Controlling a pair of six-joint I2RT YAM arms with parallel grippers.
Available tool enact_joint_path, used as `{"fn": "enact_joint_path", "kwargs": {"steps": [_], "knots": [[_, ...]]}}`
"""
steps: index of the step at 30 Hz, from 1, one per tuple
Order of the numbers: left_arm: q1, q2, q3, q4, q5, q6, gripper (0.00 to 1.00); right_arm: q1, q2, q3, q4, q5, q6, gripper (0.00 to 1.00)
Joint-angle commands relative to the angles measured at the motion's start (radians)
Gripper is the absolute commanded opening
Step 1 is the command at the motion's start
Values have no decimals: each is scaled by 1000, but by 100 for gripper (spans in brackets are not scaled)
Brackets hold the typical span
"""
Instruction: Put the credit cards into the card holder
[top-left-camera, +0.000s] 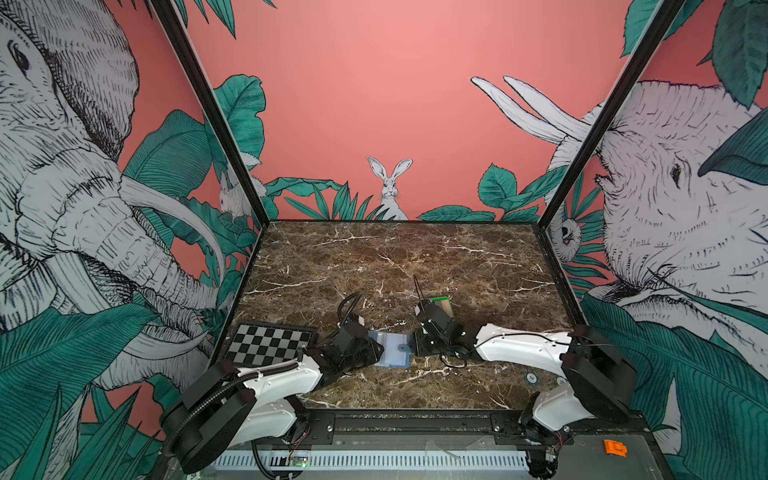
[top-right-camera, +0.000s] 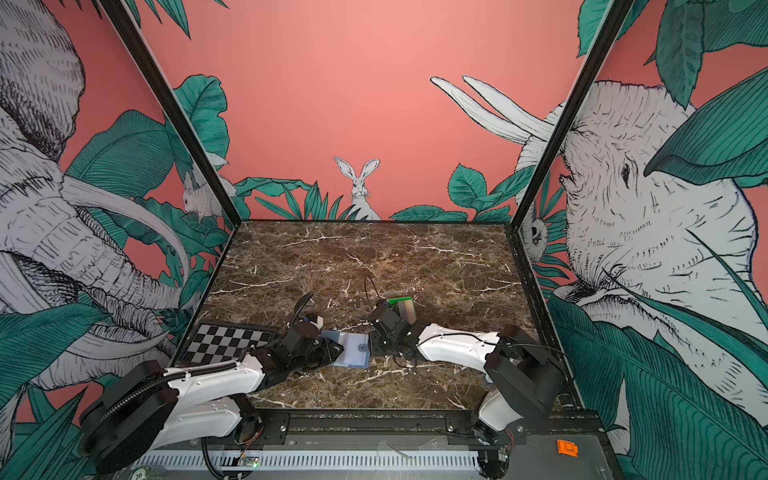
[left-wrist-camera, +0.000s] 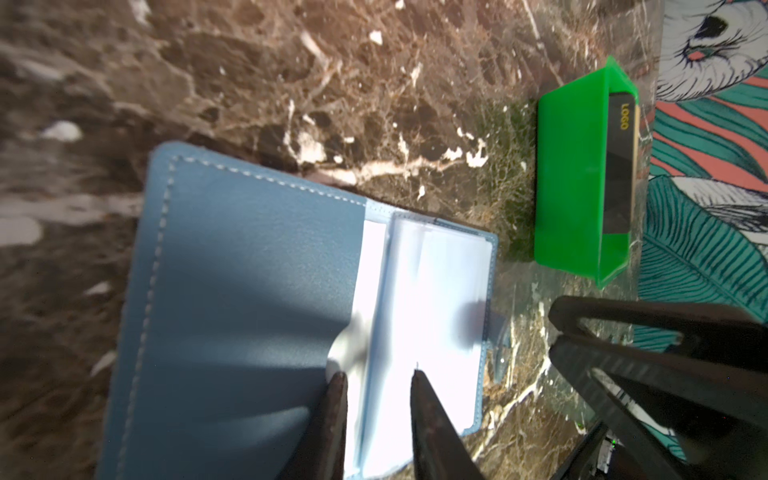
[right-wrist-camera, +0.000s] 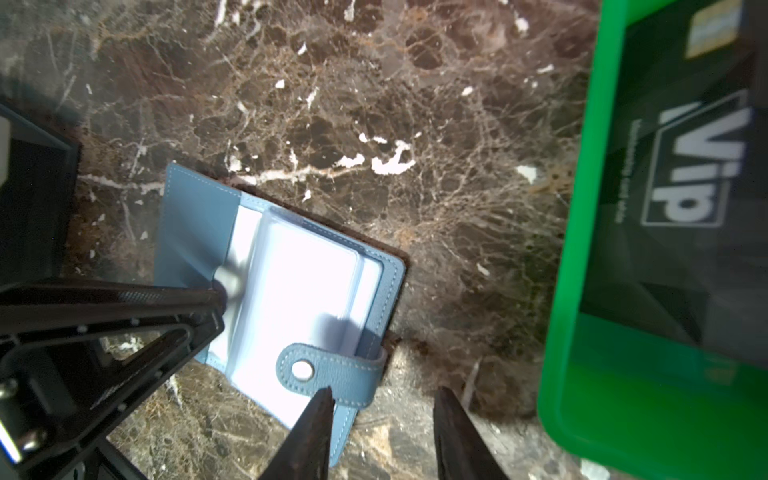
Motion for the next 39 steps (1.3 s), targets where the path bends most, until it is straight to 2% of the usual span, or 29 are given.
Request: {"fn": "enact_joint_path", "kwargs": {"steps": [1,7,12,26,34,39], "knots": [[-7,-35,1,-20,-29,-33,29,31,-26,-9,-14,0,-4,42],[-32,-41,32,-30,-24,-17,29,63,-15,-6,-28,23,9,42],[-36,-45,78,-56,9,70,30,72,-26,-9,-41,47,21,42],[-35,-43,220,-103,66,257,32,53,-223,1,-253,234,-63,44],[-35,26,283,-85,70,287,32,-72,-301,15,-329,220,-154,48],[-36,94,338,-67,93,301,32,-196,-312,35,-351,161,-241,51]]}}
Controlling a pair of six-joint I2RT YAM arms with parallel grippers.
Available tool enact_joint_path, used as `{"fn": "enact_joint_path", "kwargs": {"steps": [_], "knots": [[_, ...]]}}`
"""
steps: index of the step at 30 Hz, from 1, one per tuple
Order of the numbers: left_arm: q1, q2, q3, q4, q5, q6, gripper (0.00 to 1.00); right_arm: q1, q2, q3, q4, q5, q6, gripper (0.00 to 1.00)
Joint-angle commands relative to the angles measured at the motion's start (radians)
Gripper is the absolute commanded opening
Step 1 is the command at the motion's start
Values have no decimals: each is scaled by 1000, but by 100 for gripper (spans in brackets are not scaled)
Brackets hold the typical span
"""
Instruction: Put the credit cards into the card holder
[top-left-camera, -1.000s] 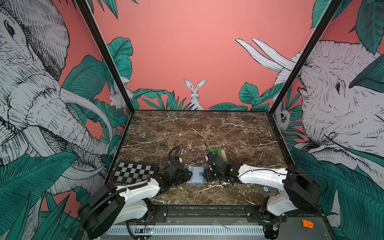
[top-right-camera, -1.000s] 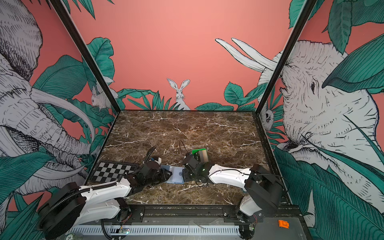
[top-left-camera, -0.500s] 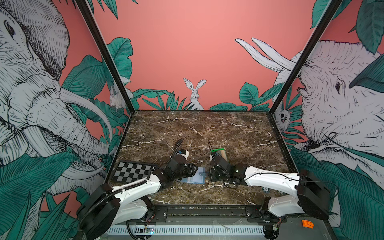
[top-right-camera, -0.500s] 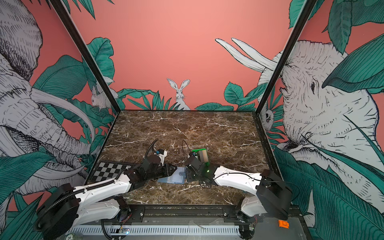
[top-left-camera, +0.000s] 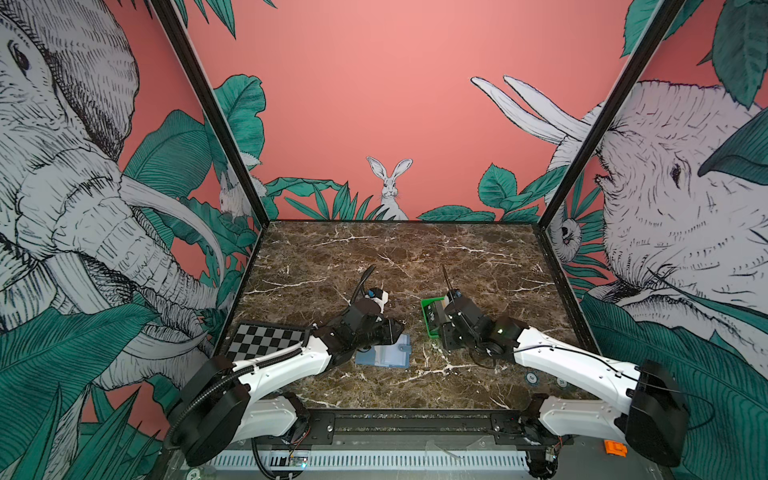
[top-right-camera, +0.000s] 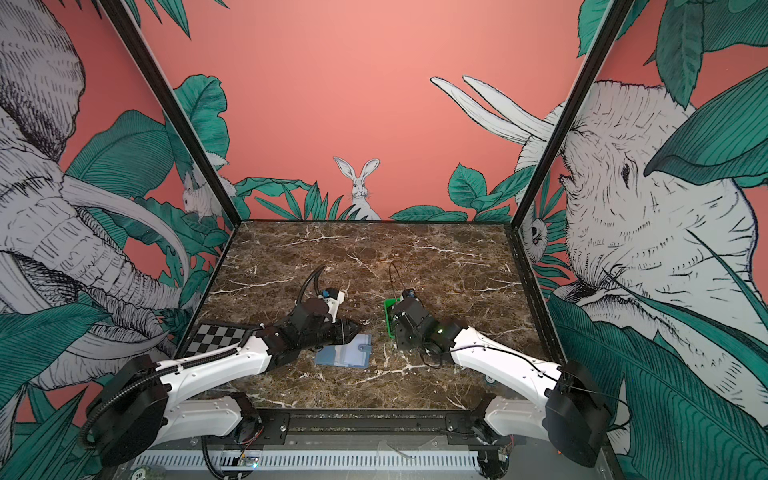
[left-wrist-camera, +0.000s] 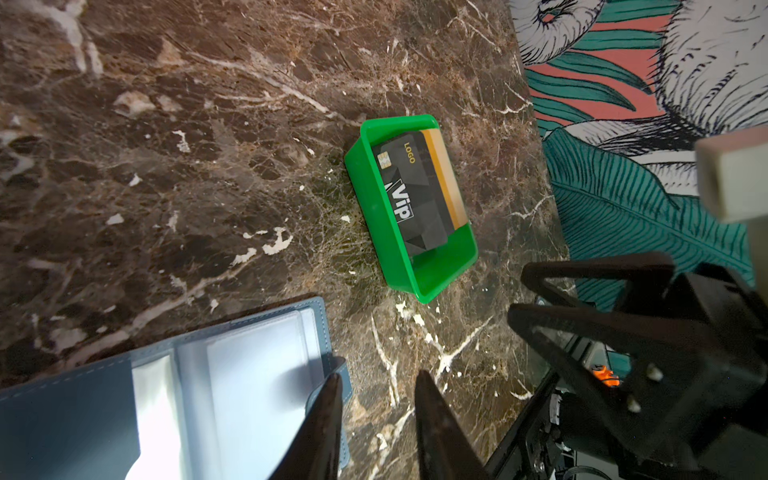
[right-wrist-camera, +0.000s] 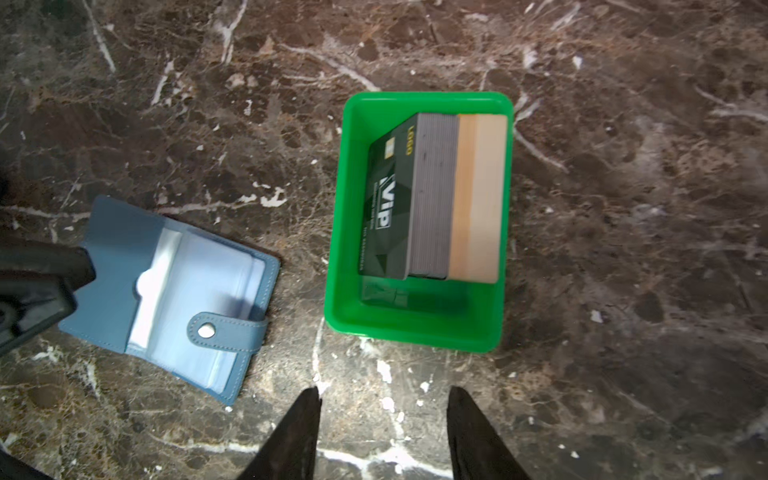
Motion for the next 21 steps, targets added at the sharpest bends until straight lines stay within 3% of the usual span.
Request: {"fn": "enact_joint_path", "kwargs": {"steps": [1,10,21], "knots": [[-2,38,61,17,22,29,32,-75,-15,29,-25,-46,-93,52],[-3,203,200,15,52,39,32,-241,89,74,40,-208,-197,71],[-4,403,352,16,93,28,30,-274,293,152,80,-254,-227,80]]}}
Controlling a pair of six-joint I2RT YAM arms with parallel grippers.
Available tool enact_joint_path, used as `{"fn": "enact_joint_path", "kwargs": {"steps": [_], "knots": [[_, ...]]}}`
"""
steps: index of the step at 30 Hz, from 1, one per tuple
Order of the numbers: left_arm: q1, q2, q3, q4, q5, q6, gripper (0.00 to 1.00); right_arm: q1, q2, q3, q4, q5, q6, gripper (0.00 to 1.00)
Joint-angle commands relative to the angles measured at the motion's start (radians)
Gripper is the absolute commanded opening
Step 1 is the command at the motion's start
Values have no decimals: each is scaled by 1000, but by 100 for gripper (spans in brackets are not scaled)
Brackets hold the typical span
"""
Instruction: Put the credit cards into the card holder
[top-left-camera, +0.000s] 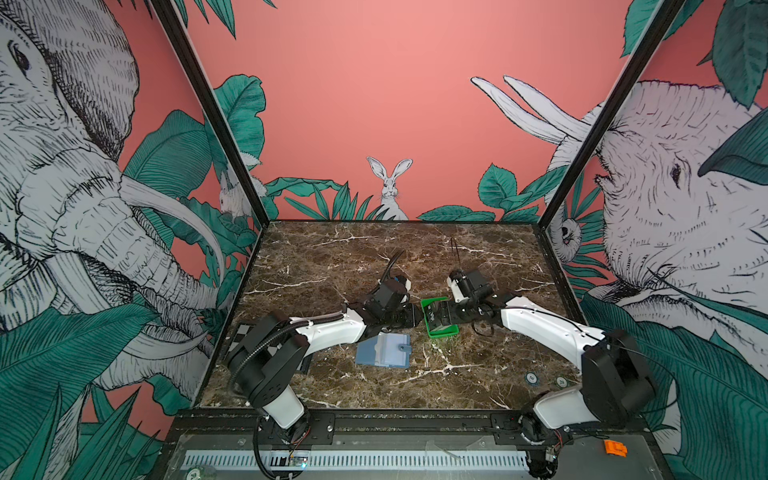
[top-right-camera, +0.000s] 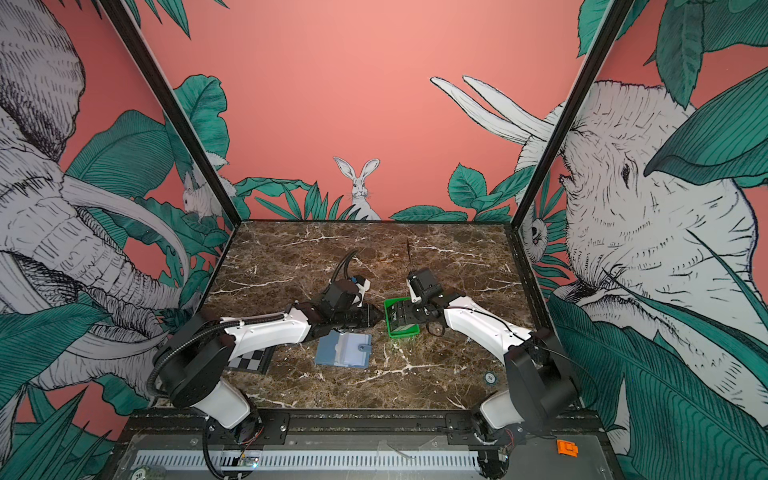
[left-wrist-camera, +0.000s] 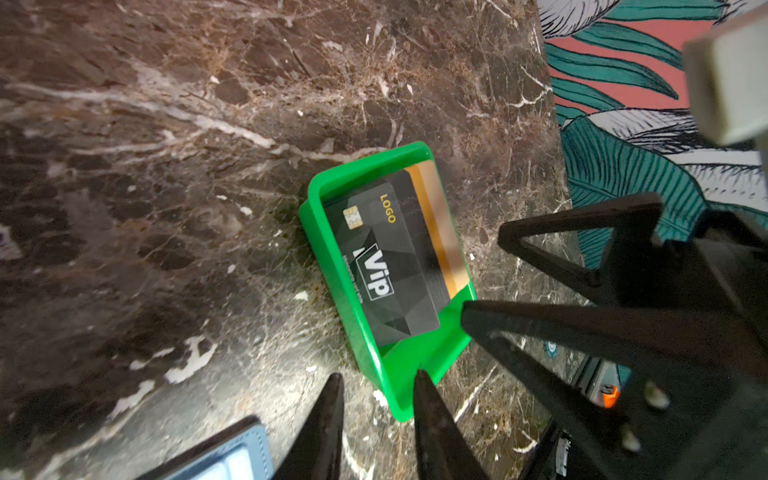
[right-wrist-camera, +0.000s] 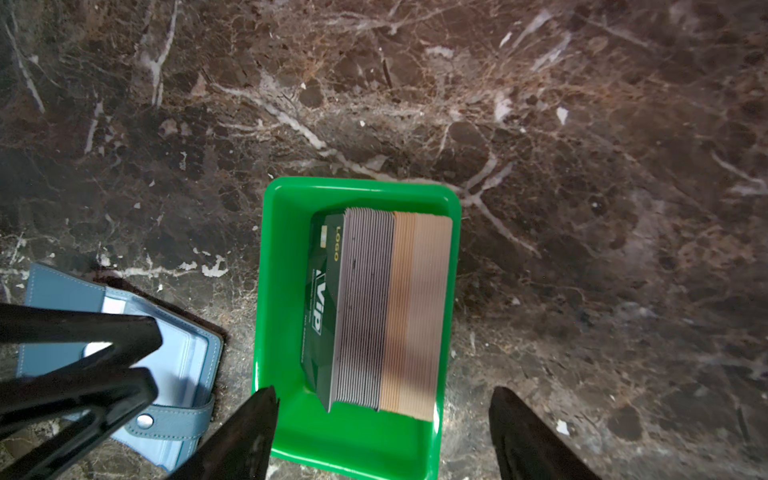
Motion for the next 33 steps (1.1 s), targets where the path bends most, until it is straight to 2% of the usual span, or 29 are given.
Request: {"fn": "enact_joint_path", "kwargs": {"steps": [1,17,33], "knots": [[-4,29,62,-1,22,10,29,-14,37,20,23,-16,-15,80],[-5,200,211,-51,42,34,22,-33,115,3,67,-57,-1,80],[-4,265,238,-74,60,39,18,-88,58,-34,61,-41,28,78]]}}
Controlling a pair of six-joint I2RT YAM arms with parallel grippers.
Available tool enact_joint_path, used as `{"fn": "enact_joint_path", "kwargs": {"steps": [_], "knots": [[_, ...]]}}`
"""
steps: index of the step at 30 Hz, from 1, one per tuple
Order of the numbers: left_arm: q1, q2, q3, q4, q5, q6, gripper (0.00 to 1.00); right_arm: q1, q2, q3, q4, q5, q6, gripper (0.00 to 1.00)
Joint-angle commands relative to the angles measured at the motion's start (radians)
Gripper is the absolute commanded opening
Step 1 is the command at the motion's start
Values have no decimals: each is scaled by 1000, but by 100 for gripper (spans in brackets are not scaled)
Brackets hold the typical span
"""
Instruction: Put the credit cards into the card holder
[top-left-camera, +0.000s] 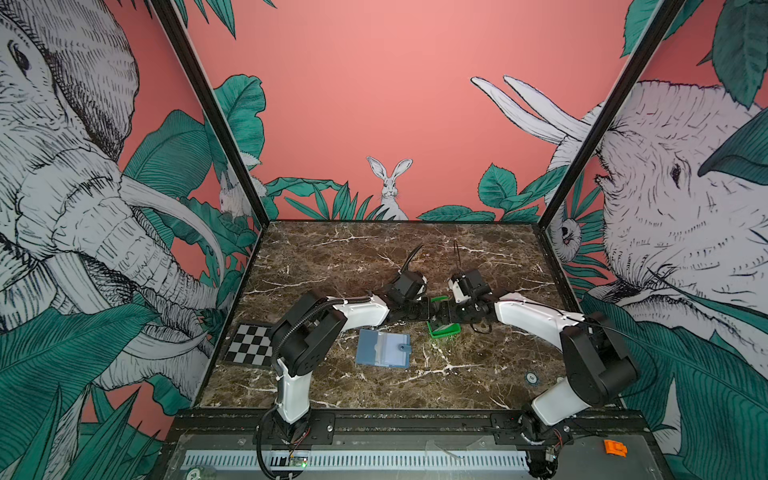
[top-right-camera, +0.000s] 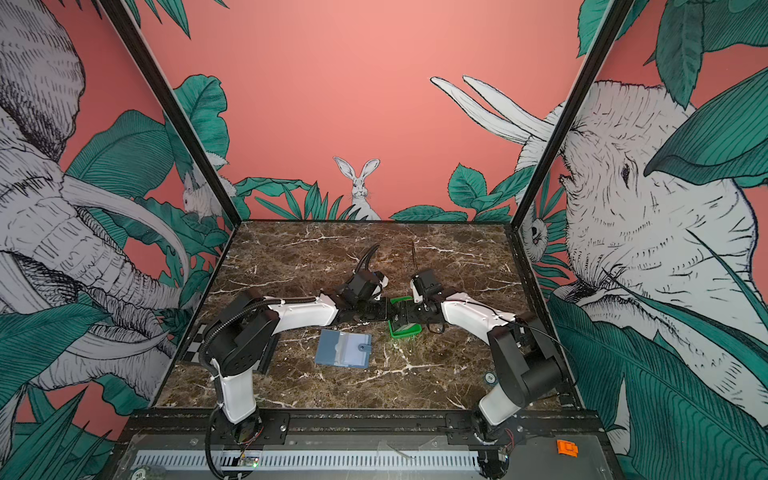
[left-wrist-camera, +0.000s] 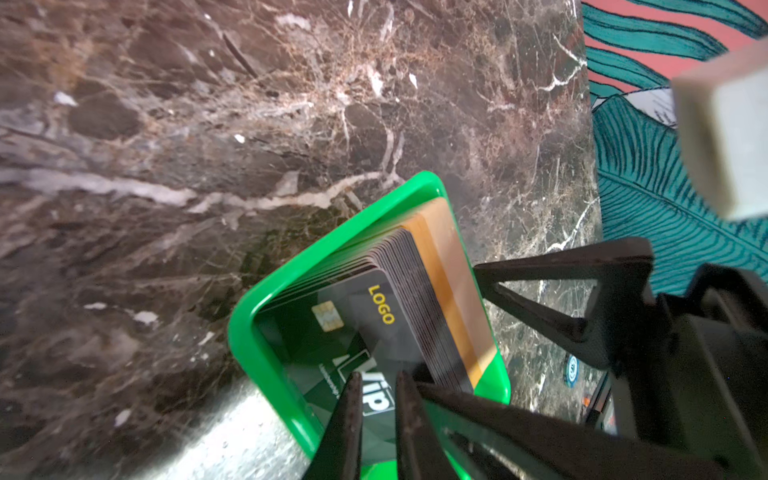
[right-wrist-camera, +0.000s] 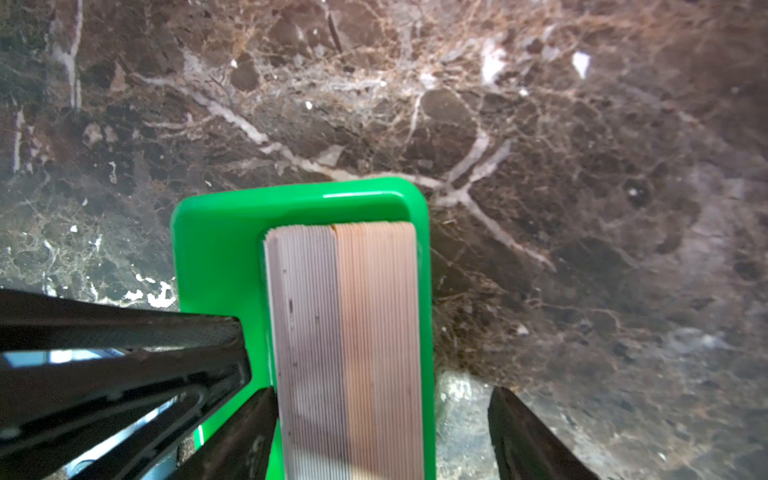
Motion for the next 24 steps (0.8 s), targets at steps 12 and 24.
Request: {"fn": "enact_joint_path", "kwargs": {"steps": [12,24], "knots": [[-9,31,15,-12,22,8,15,-32,-51,5,-31,15,-12,77],[-13,73,35,9,24,-11,15,-31,-222,-74,-5,-85,68,63]]}}
